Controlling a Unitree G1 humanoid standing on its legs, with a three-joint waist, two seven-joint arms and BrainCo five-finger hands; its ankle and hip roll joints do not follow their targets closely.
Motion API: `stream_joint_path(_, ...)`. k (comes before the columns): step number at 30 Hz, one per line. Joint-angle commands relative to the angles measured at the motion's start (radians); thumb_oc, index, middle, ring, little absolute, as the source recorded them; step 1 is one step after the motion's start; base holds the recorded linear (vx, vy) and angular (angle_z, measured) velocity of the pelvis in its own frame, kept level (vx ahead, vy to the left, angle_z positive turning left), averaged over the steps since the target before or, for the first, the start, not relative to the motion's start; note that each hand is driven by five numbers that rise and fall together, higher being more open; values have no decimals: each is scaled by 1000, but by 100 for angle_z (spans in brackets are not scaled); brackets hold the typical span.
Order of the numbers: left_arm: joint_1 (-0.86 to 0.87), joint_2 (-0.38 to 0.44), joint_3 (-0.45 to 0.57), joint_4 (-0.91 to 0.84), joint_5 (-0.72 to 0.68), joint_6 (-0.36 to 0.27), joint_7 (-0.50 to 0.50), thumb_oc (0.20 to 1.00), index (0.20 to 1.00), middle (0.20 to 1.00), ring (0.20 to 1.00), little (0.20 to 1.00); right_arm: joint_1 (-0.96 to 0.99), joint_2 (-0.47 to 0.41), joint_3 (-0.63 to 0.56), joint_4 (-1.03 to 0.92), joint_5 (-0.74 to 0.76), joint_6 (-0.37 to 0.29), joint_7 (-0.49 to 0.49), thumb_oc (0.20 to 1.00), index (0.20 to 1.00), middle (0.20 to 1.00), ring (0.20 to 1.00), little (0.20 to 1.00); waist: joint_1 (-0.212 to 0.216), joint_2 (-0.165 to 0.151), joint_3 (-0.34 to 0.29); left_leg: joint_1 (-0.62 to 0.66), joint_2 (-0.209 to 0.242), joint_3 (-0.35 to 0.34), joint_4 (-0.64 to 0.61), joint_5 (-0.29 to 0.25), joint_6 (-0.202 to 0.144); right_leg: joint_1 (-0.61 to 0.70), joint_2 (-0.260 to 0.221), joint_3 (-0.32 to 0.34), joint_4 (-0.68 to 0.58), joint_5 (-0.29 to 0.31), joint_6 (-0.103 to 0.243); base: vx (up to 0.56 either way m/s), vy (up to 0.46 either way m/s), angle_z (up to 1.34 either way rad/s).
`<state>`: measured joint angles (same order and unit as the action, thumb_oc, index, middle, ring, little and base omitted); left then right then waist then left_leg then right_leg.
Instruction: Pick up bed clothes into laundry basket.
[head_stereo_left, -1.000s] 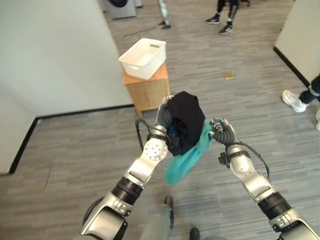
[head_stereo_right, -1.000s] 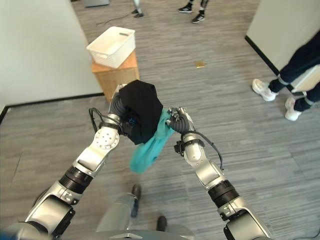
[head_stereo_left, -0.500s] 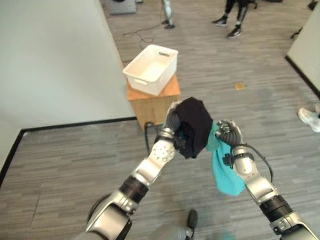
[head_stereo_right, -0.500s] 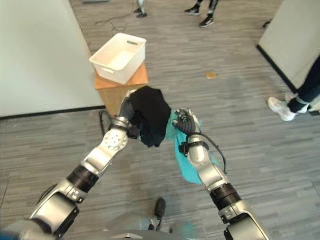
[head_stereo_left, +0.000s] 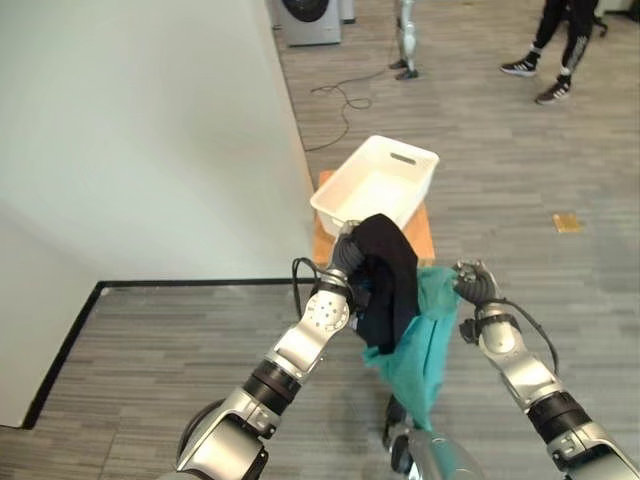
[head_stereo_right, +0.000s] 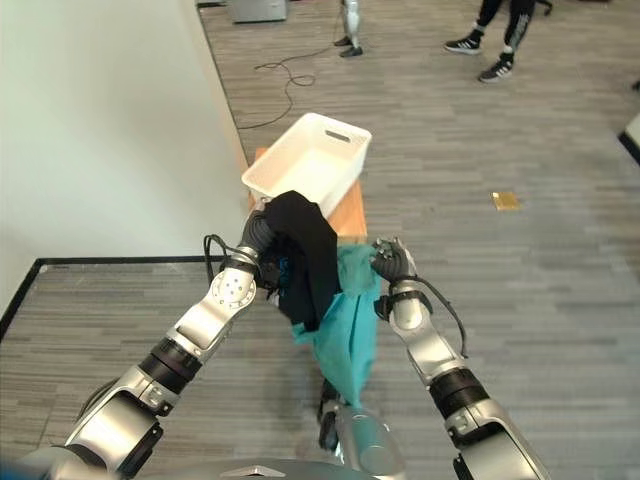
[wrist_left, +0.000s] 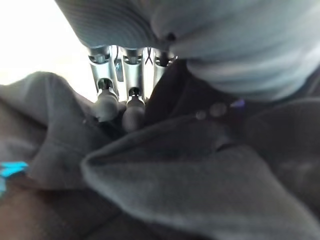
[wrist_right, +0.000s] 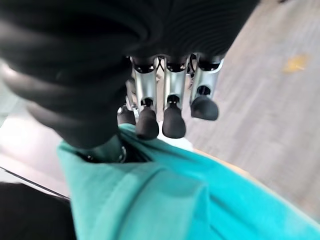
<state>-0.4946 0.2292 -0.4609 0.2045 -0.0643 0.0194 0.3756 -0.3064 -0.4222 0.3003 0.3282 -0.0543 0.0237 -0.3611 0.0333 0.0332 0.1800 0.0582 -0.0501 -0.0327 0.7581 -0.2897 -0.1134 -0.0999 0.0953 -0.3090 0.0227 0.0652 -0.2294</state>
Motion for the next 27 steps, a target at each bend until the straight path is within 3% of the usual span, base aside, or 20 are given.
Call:
stream_joint_path(1, -111, -9, -43, -7, 0, -69, 14, 200, 200, 200, 200, 200, -140, -50, -22, -91, -69, -60, -73, 200, 200, 200, 200, 200, 33, -84, 1, -112, 4, -56, -127, 244, 61, 152, -115, 22, -110, -42, 249, 182, -72, -69)
stream_joint_path(3, -137, -14, -34, -3, -12, -66, 30, 200, 200, 200, 200, 200, -187, -76, -30, -107, -74, -59, -95, 200, 200, 200, 200, 200, 58, -88, 19, -179, 37, -22, -166, 188, 87, 168, -120, 45, -110, -63, 256, 153, 22, -58)
stream_joint_path(4, -143, -18, -32, 1, -13, -63, 33, 200, 200, 200, 200, 200, -214, -88, -34, -110, -73, -58, -109, 200, 200, 200, 200, 200, 67, -89, 22, -182, 52, -16, -239, 154, 93, 180, -123, 53, -110, -77, 264, 230, 95, -35)
stream_joint_path(5, -146, -20, -27, 2, -14, -60, 37, 200, 200, 200, 200, 200, -249, -105, -41, -131, -76, -60, -123, 200, 200, 200, 200, 200, 78, -89, 20, -171, 39, -26, -377, 137, 99, 189, -126, 63, -110, -89, 275, 238, 126, -26)
stream_joint_path(6, -144, -20, -23, 1, -14, -61, 37, 200, 200, 200, 200, 200, -268, -118, -45, -143, -84, -62, -126, 200, 200, 200, 200, 200, 87, -82, 18, -145, 30, -46, -536, 184, 96, 198, -124, 80, -110, -94, 281, 275, 143, -29)
stream_joint_path(7, -114, -11, -24, -18, 4, -45, 43, 200, 200, 200, 200, 200, -296, -169, -39, -121, -131, -46, -196, 200, 200, 200, 200, 200, 103, -75, 15, -146, 42, -90, -666, 241, 94, 220, -104, 92, -110, -114, 273, 263, 83, -29)
stream_joint_path(8, -96, -14, -26, -38, -4, -63, 53, 200, 200, 200, 200, 200, -308, -194, -72, -117, -128, -32, -152, 200, 200, 200, 200, 200, 106, -80, 14, -146, 34, -82, -666, 276, 87, 237, -113, 92, -106, -109, 274, 244, 54, -39)
stream_joint_path(9, -98, -16, -42, -17, -14, -60, 51, 200, 200, 200, 200, 200, -311, -218, -95, -172, -133, -9, -113, 200, 200, 200, 200, 200, 93, -80, 10, -122, 54, -81, -700, 268, 92, 232, -113, 95, -91, -110, 277, 164, 62, -50)
stream_joint_path(11, -106, -12, -46, -15, -18, -62, 42, 200, 200, 200, 200, 200, -345, -218, -111, -239, -118, -33, -132, 200, 200, 200, 200, 200, 88, -75, 2, -86, 68, -67, -738, 276, 87, 238, -112, 90, -91, -119, 276, 153, 82, -27)
stream_joint_path(15, -104, -2, -44, 21, -26, -85, 19, 200, 200, 200, 200, 200, -561, -265, -61, -146, -69, -61, -171, 200, 200, 200, 200, 200, 87, -75, -46, 7, 68, -66, -845, 296, 85, 262, -126, 81, -104, -116, 283, 141, 86, -10)
stream_joint_path(20, -90, 4, -41, 41, -55, -98, 8, 200, 200, 200, 200, 200, -764, -334, 13, -47, -33, -52, -177, 200, 200, 200, 200, 200, 98, -86, -74, 10, 72, -56, -845, 284, 77, 268, -136, 62, -110, -124, 293, 66, 36, 26)
stream_joint_path(27, -74, 14, -29, 49, -82, -114, 6, 200, 200, 200, 200, 200, -905, -387, 84, 44, 14, -61, -170, 200, 200, 200, 200, 200, 106, -98, -89, 6, 73, -57, -845, 269, 68, 267, -147, 49, -110, -132, 307, 47, 1, 5)
